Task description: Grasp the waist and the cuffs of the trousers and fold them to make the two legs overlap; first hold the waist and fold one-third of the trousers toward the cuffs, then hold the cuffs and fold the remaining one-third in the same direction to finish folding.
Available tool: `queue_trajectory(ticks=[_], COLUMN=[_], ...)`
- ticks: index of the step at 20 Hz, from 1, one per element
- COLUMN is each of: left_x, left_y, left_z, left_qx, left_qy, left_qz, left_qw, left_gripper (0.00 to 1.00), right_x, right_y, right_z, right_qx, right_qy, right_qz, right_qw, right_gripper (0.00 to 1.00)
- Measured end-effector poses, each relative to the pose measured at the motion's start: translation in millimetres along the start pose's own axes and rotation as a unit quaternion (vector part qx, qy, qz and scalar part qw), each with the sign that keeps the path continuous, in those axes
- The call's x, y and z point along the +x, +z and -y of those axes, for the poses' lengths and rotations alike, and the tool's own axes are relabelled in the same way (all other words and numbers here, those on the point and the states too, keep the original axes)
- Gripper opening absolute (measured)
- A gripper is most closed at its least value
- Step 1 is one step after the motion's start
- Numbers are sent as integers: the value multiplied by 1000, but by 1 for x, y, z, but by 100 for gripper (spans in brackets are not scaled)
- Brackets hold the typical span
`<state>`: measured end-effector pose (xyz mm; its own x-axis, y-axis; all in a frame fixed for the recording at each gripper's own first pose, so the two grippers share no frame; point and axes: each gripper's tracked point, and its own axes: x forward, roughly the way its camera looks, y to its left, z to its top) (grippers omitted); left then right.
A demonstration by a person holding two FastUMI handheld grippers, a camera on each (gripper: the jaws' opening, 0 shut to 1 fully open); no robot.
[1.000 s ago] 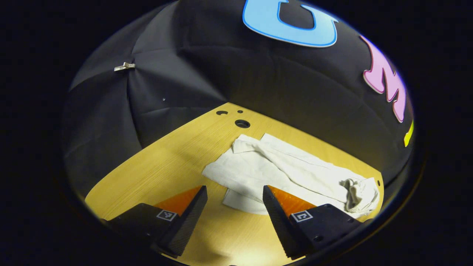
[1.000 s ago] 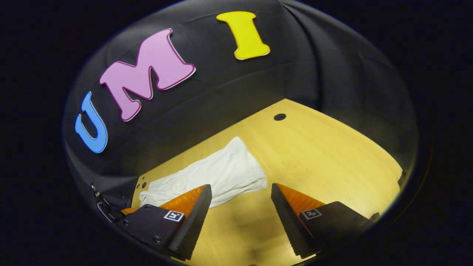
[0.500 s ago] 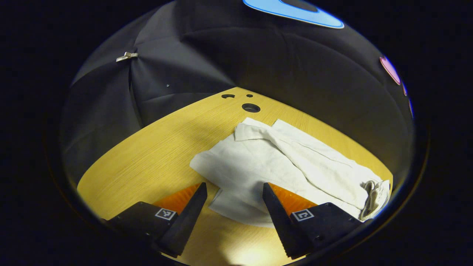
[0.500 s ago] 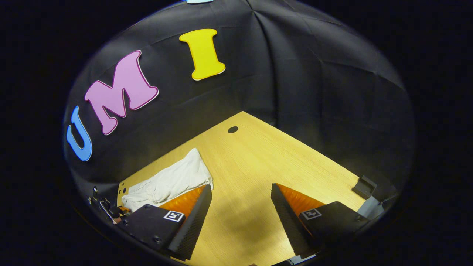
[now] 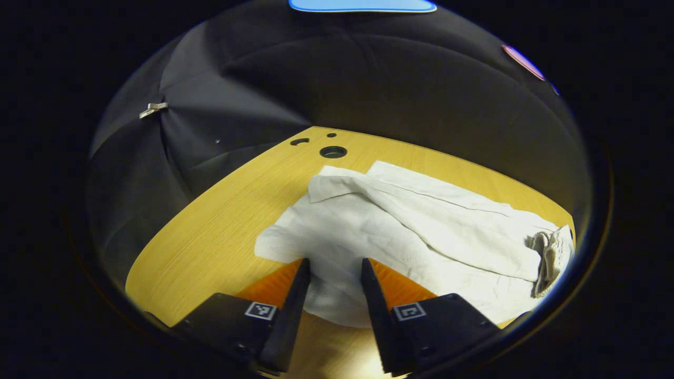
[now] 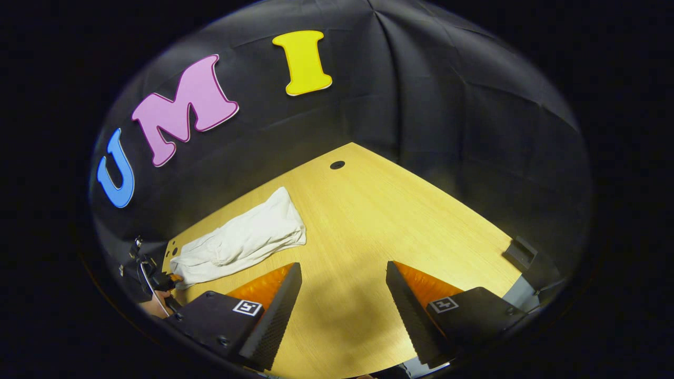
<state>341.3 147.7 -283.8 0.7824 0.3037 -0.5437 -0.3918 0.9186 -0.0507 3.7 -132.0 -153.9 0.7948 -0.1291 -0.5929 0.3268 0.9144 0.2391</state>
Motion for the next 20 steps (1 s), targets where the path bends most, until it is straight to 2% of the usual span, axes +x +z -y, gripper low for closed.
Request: queue_trajectory(ticks=[3,7,9,13,16,20], left_x=[0,-3,-3,-11,-24,-49], left_y=[1,2,3,4,23,56], left_z=[8,12,13,9,16,34], left_qx=[13,27,-6,-55,-93,-98], left_qy=[-13,-36,-49,-59,-76,-108], left_qz=[0,-1,-3,-12,1,24], left_qw=[1000,999,999,997,993,989], left_gripper=[30,10,6,6,5,5], right_x=[-4,-10,-14,-25,-33,-34], right_y=[-8,-11,-12,-13,-14,-10], right_z=[-3,-5,-5,-4,0,10], right_qx=[-13,-12,-11,-23,-38,-7], right_qy=[1,-2,-3,-7,-7,-4], right_qz=[-5,-2,3,17,25,35], right_qw=[1000,1000,1000,1000,999,999], right_gripper=[98,99,99,99,99,99])
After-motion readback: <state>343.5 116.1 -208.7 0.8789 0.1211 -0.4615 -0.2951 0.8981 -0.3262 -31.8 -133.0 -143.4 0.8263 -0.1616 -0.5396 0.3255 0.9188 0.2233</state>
